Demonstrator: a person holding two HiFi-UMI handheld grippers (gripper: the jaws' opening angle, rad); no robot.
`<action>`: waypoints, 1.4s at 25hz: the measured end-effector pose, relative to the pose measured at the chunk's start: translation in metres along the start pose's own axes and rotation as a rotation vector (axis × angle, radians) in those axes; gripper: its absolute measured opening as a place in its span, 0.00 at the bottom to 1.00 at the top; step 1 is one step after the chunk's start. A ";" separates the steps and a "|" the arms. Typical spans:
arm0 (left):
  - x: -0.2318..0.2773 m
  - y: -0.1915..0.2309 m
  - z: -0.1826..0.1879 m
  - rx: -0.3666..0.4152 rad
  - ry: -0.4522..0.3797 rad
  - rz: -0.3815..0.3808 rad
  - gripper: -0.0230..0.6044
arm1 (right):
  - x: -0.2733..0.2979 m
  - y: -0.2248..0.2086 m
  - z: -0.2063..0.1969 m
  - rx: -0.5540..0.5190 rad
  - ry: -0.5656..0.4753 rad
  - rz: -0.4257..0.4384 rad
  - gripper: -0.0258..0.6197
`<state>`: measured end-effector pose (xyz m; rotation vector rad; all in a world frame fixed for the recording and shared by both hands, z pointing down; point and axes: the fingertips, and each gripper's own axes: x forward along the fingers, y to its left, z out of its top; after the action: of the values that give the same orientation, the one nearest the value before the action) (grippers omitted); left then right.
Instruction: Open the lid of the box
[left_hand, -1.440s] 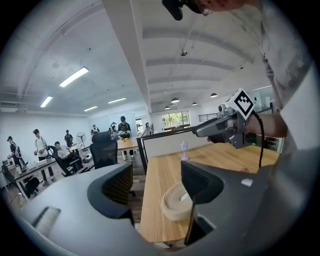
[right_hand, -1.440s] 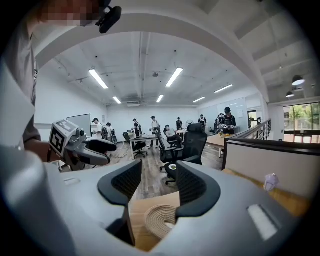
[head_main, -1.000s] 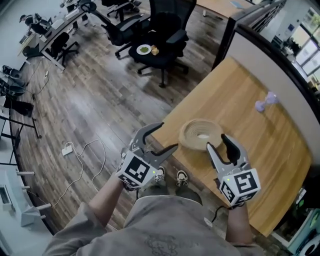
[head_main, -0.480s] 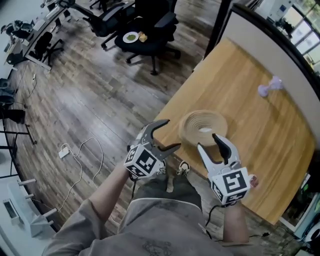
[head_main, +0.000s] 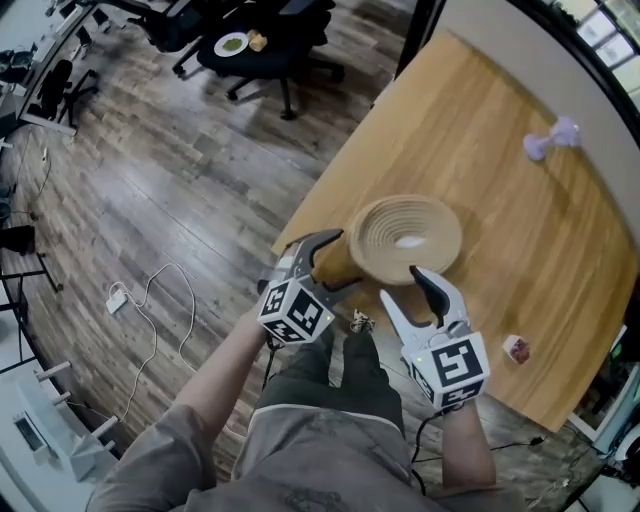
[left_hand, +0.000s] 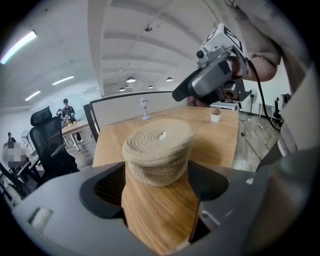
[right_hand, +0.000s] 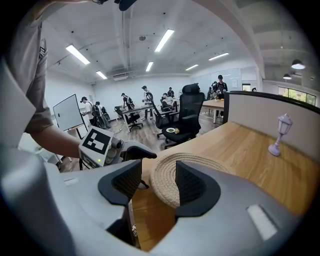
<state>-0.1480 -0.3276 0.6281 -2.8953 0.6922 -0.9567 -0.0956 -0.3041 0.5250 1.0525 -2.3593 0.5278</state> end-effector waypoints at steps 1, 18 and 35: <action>0.005 -0.001 -0.004 -0.016 -0.001 -0.002 0.67 | 0.003 -0.002 -0.004 0.001 0.006 0.000 0.38; 0.043 0.000 -0.021 -0.054 -0.038 -0.025 0.73 | 0.058 0.011 -0.051 -0.237 0.115 0.017 0.38; 0.045 -0.001 -0.023 -0.073 -0.025 -0.024 0.68 | 0.074 0.010 -0.068 -0.478 0.354 -0.077 0.24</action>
<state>-0.1286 -0.3427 0.6717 -2.9796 0.7074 -0.9156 -0.1268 -0.3043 0.6217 0.7530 -1.9817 0.0948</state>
